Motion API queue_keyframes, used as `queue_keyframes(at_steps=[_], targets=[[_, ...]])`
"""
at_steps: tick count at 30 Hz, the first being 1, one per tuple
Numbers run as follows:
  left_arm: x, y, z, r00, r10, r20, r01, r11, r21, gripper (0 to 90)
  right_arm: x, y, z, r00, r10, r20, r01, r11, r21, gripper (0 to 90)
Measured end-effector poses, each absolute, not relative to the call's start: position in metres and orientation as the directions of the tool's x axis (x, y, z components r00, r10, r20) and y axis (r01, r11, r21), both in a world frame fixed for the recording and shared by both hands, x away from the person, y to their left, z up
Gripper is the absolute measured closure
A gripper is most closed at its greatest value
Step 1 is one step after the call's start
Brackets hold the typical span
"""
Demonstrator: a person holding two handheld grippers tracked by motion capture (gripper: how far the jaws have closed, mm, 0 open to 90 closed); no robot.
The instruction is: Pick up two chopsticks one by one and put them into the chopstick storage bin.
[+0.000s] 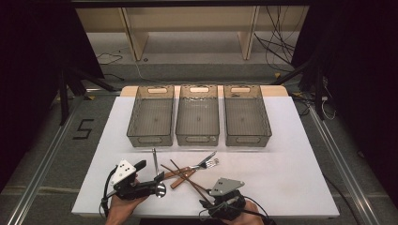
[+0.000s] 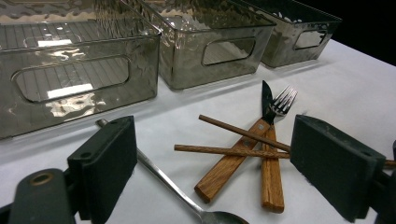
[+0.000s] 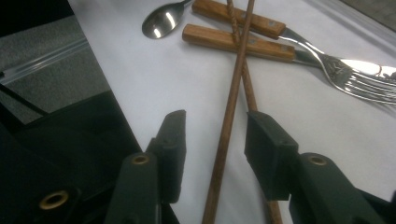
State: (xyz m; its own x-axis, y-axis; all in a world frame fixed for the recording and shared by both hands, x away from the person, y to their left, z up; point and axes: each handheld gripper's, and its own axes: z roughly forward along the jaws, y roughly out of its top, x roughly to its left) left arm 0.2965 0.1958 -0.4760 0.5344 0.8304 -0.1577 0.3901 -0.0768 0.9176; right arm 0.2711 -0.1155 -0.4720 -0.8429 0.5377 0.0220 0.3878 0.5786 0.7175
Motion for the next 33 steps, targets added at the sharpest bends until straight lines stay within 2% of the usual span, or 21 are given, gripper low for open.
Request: queue_keyframes(at_steps=[15, 24, 33], targets=[[0.296, 0.196, -0.476, 0.536, 0.830, -0.155, 0.389, -0.080, 0.918, 14.8, 0.276, -0.106, -0.491, -0.809, 0.588, 0.018, 0.445, 0.591, 0.673, 74.0], [0.296, 0.196, -0.476, 0.536, 0.830, -0.154, 0.389, -0.081, 0.918, 14.8, 0.276, -0.103, -0.494, -0.774, 0.633, 0.019, 0.471, 0.555, 0.685, 83.4], [0.296, 0.196, -0.476, 0.535, 0.831, -0.152, 0.390, -0.084, 0.917, 14.8, 0.276, -0.105, -0.494, -0.753, 0.656, 0.056, 0.491, 0.504, 0.711, 84.7]])
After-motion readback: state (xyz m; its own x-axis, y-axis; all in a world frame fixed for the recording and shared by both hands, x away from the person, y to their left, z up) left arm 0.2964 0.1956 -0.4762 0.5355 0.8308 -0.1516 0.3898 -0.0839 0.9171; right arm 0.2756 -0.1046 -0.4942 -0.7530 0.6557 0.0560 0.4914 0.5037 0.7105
